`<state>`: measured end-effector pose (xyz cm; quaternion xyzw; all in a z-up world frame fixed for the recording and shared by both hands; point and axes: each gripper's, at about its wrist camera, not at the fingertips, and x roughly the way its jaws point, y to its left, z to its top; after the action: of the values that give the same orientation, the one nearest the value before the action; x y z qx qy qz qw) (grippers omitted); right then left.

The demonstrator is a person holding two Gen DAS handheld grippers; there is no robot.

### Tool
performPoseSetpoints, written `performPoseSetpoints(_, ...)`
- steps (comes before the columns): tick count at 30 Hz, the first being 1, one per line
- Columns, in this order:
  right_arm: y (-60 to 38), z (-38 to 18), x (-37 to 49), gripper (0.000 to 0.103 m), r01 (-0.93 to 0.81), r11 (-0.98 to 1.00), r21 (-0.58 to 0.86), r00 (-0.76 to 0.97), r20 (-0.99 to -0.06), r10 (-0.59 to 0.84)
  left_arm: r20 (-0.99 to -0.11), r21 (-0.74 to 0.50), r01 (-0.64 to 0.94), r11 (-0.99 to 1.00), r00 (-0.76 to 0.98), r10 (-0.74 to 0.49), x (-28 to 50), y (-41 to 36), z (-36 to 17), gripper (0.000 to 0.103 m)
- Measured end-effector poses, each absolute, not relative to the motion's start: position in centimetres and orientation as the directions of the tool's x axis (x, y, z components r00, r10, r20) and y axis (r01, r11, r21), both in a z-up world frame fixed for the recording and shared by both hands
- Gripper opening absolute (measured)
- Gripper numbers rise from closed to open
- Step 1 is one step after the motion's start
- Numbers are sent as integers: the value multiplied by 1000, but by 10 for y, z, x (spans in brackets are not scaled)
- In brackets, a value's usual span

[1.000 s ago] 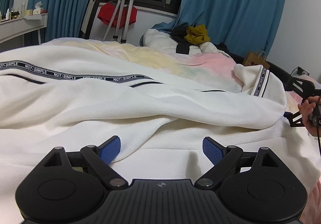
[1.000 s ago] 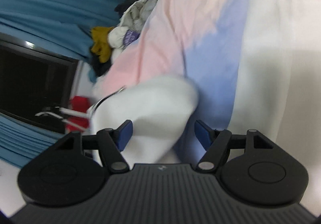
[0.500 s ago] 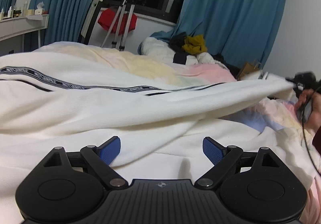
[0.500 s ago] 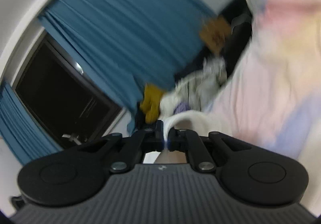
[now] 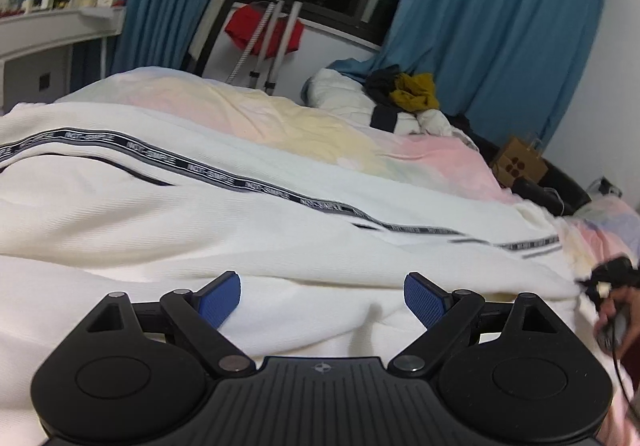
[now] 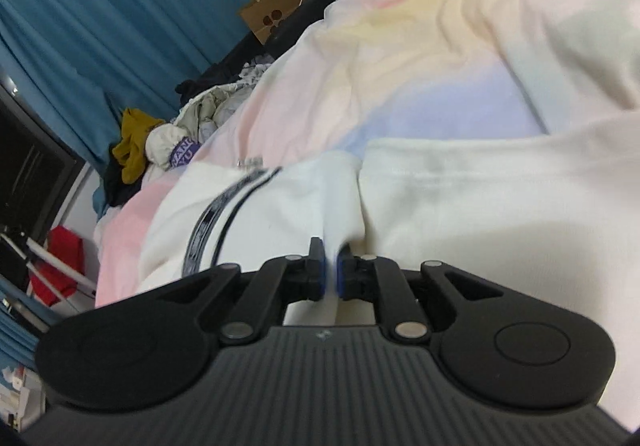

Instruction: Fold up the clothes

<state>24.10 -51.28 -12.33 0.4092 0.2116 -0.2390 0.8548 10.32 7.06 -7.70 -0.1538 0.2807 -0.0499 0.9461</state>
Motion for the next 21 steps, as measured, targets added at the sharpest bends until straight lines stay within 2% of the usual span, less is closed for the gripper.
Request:
performPoseSetpoints(4,-481,-103,210,16,595,629,499,766,-589,-258,-543,-324,-32,946,824,-159,104,90,-66,91)
performPoseSetpoints(10,-393,-64,165,18,449,789,420,818,-549,-174,-523,-316,-104,943,848,-82,91,132,-34,91)
performPoseSetpoints(12,-362,-59,158,29,385,841,381,832,-537,-137,-526,-305,-141,942,849,-43,92,153,-20,91)
performPoseSetpoints(14,-336,-57,162,34,320,888,330,839,-534,-104,-535,-282,-187,941,845,7,97,177,-5,91)
performPoseSetpoints(19,-298,-65,183,35,209,952,224,843,-535,-59,-586,-254,-283,925,806,86,140,260,14,91)
performPoseSetpoints(20,-294,-69,189,39,197,955,221,839,-542,-48,-597,-223,-299,928,794,112,151,277,15,91)
performPoseSetpoints(21,-291,-73,194,48,183,957,223,833,-552,-31,-614,-182,-323,929,775,149,163,292,15,91)
